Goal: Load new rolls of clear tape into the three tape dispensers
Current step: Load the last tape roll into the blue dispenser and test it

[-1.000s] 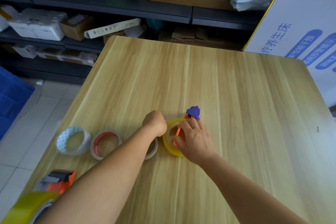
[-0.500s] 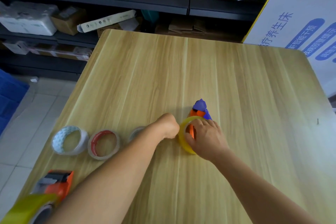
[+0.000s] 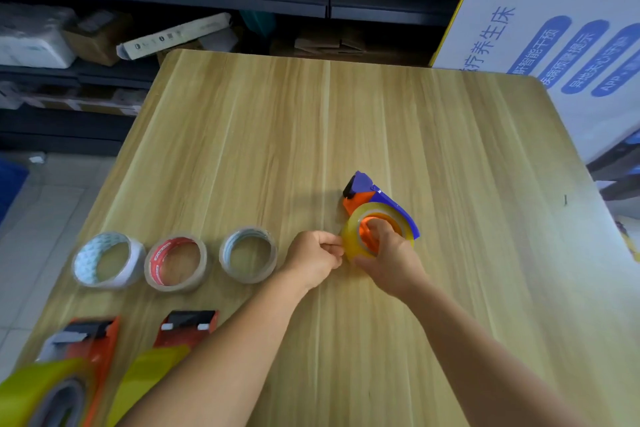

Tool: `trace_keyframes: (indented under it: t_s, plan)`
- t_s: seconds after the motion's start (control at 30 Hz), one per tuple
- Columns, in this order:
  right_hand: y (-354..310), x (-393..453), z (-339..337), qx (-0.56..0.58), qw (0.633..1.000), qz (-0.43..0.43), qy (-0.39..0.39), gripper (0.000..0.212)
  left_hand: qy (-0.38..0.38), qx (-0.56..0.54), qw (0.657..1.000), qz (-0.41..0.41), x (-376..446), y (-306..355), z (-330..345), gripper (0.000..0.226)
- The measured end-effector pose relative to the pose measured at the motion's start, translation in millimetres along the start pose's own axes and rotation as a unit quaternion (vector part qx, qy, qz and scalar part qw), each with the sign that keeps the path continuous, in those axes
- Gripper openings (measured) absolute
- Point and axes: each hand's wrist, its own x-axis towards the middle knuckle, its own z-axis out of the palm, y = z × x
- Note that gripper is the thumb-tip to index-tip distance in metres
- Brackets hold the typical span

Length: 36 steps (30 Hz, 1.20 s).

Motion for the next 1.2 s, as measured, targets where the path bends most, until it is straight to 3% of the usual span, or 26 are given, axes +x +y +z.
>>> trace_keyframes:
  t_s: [0.13, 0.23, 0.33, 0.57, 0.7, 0.9, 1.1, 1.2]
  plan:
    - [7.7, -2.8, -11.5, 0.044, 0.999, 0.003, -0.003, 0.069, 0.051, 0.1, 0.988, 0.104, -6.6, -1.5, 9.9, 0.019]
    - [9.7, -6.0, -17.9, 0.089, 0.996, -0.002, -0.016, 0.066, 0.082, 0.176, 0.965, 0.174, -6.9, -2.3, 13.1, 0.03]
    - [12.4, -10.0, -24.5, 0.12, 0.992, -0.001, -0.025, 0.065, 0.07, 0.19, 0.948, 0.245, -8.3, -1.8, 11.0, 0.031]
    - [15.5, -19.0, -37.9, 0.218, 0.974, 0.023, -0.066, 0.059, 0.047, 0.269, 0.89, 0.366, -11.7, 11.1, 5.8, 0.006]
    - [17.2, -23.5, -43.6, 0.28, 0.953, 0.041, -0.111, 0.058, 0.038, 0.241, 0.904, 0.352, -15.5, 20.3, 6.0, 0.014]
    - [27.1, -28.3, -47.7, 0.295, 0.939, 0.04, -0.171, 0.062, 0.074, 0.137, 0.954, 0.257, -13.7, 29.8, 7.1, 0.017]
    - [32.0, -26.7, -63.6, 0.215, 0.948, 0.01, -0.234, 0.061, 0.1, 0.184, 0.937, 0.28, -13.9, 30.8, 13.9, 0.016]
    - [35.9, -26.5, -69.3, 0.221, 0.942, 0.008, -0.251, 0.061, 0.062, 0.167, 0.95, 0.257, -11.3, 40.7, 10.0, 0.017]
